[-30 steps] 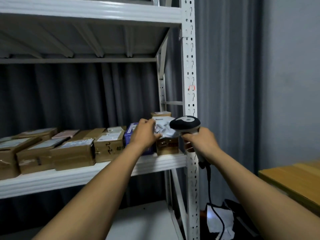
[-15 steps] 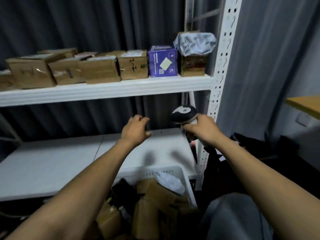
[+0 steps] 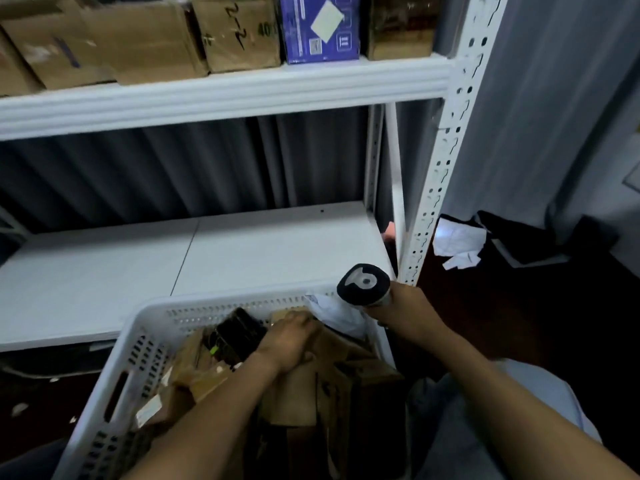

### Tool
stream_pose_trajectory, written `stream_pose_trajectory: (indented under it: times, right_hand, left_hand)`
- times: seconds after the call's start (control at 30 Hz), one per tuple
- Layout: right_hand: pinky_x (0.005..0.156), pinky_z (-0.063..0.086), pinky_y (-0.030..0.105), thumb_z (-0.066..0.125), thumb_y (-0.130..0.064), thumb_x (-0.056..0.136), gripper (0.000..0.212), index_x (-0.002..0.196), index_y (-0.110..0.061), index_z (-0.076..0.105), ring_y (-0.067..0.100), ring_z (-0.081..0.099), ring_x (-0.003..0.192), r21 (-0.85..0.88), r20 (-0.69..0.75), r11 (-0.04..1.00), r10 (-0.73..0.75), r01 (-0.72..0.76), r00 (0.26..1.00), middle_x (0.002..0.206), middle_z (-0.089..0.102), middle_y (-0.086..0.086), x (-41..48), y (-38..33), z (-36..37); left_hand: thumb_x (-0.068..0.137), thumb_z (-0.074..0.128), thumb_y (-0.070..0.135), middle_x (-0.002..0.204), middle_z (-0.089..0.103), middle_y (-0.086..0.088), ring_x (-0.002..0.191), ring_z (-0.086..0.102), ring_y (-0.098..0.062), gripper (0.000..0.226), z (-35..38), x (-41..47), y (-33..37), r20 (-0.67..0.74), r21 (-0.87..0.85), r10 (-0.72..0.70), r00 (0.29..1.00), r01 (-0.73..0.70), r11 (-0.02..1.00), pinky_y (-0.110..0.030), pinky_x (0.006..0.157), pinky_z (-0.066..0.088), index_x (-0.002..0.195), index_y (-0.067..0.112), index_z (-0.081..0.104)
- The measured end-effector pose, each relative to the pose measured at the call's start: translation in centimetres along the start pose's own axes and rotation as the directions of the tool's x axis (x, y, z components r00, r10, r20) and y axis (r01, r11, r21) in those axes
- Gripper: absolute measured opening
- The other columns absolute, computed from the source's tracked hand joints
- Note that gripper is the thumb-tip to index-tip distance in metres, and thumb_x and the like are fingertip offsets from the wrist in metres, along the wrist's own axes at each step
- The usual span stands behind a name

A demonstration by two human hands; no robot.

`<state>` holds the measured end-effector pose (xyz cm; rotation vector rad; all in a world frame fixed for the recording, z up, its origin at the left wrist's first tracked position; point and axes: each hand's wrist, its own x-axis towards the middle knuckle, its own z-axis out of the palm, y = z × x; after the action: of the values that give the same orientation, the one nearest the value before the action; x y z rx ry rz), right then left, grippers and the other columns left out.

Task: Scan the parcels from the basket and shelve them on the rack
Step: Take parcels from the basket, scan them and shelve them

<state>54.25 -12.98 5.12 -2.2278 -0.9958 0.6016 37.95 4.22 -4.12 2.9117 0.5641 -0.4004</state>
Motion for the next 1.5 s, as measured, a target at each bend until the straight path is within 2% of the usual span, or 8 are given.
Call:
stream_pose_trajectory:
  times: [0.2, 0.43, 0.77, 0.97, 1.17, 1.27, 1.37, 1.5]
  right_hand:
    - [0.069, 0.049, 0.032, 0.07, -0.023, 0.082, 0.021, 0.091, -0.005, 0.063, 0.025, 0.066, 0.085, 0.006, 0.053, 1.0, 0.029, -0.03, 0.998, 0.09, 0.071, 0.014, -0.2, 2.3, 0.9]
    - [0.069, 0.048, 0.033, 0.07, -0.021, 0.083, 0.018, 0.08, -0.007, 0.06, 0.025, 0.067, 0.082, -0.006, 0.048, 1.0, -0.011, 0.011, 0.999, 0.084, 0.071, 0.015, 1.0, 2.5, 1.2]
    - [0.077, 0.058, 0.049, 0.072, -0.025, 0.082, 0.027, 0.093, -0.001, 0.067, 0.029, 0.072, 0.074, 0.252, 0.046, 0.965, 0.065, -0.075, 0.997, 0.076, 0.073, 0.015, 2.4, 1.0, 1.6]
    - [0.076, 0.056, 0.042, 0.073, -0.02, 0.085, 0.021, 0.097, -0.003, 0.07, 0.026, 0.07, 0.076, 0.557, 0.042, 0.818, 0.147, -0.145, 0.988, 0.083, 0.072, 0.012, 2.9, -0.1, 2.5]
    - [0.076, 0.058, 0.038, 0.074, -0.021, 0.083, 0.014, 0.094, -0.013, 0.072, 0.027, 0.07, 0.087, 0.754, 0.094, 0.631, 0.17, -0.182, 0.981, 0.092, 0.074, 0.011, 2.7, -0.9, 3.0]
    - [0.092, 0.054, 0.05, 0.08, -0.029, 0.075, 0.037, 0.105, -0.01, 0.073, 0.031, 0.071, 0.095, 0.782, 0.099, 0.59, 0.198, -0.199, 0.975, 0.098, 0.075, 0.011, 2.9, -0.5, 3.6]
    - [0.094, 0.053, 0.053, 0.083, -0.033, 0.067, 0.046, 0.105, -0.009, 0.074, 0.03, 0.071, 0.095, 0.772, 0.07, 0.617, 0.156, -0.153, 0.985, 0.097, 0.076, 0.009, 2.7, -0.4, 4.2]
    - [0.058, 0.055, 0.018, 0.073, -0.008, 0.084, 0.025, 0.108, -0.009, 0.069, 0.014, 0.067, 0.083, 0.774, 0.056, 0.626, 0.078, -0.093, 0.995, 0.094, 0.072, 0.004, 2.0, -1.0, 4.7]
  left_hand:
    - [0.073, 0.079, 0.036, 0.154, 0.027, -0.013, 0.141, 0.023, -0.032, 0.093, 2.9, 1.9, 0.3, 0.027, -0.053, 0.141, 0.99, -0.139, 0.989, -0.036, 0.114, 0.023, 0.15, 0.018, 0.03]
    - [0.054, 0.071, 0.048, 0.127, 0.056, -0.013, 0.121, 0.044, -0.029, 0.092, 5.8, 3.3, -0.3, -0.1, -0.01, 0.264, 0.959, -0.267, 0.964, -0.047, 0.099, 0.044, 0.135, 0.012, 0.047]
    - [0.056, 0.06, 0.048, 0.137, 0.049, 0.0, 0.125, 0.04, -0.015, 0.089, 2.9, -1.1, -3.0, -0.338, -0.278, -0.03, 0.941, -0.07, 0.958, -0.04, 0.105, 0.041, 0.14, 0.026, 0.038]
    - [0.055, 0.063, 0.047, 0.136, 0.035, 0.028, 0.118, 0.034, 0.014, 0.087, -0.8, -6.0, -2.0, -0.442, -0.589, -0.295, 0.847, -0.026, 0.808, 0.004, 0.092, 0.025, 0.138, 0.038, 0.038]
    - [0.066, 0.082, 0.015, 0.154, 0.017, 0.028, 0.074, 0.068, -0.006, 0.094, -2.1, -8.3, -0.6, -0.396, -0.687, -0.273, 0.877, -0.086, 0.721, -0.028, 0.065, 0.057, 0.132, 0.06, 0.032]
    - [0.068, 0.084, 0.016, 0.158, -0.002, 0.023, 0.105, 0.057, 0.011, 0.1, -2.4, -9.0, -0.5, -0.337, -0.717, -0.271, 0.902, -0.06, 0.694, -0.013, 0.083, 0.051, 0.13, 0.064, 0.022]
    - [0.064, 0.088, 0.031, 0.155, -0.018, 0.024, 0.141, 0.007, 0.006, 0.113, -2.8, -9.7, 0.2, -0.224, -0.769, -0.244, 0.943, -0.018, 0.639, -0.011, 0.111, 0.014, 0.132, 0.067, 0.006]
    - [0.062, 0.083, 0.051, 0.152, 0.027, 0.01, 0.137, 0.037, -0.019, 0.082, -4.3, -9.7, 1.3, -0.211, -0.908, -0.351, 0.913, -0.05, 0.416, -0.034, 0.11, 0.037, 0.124, 0.063, 0.031]
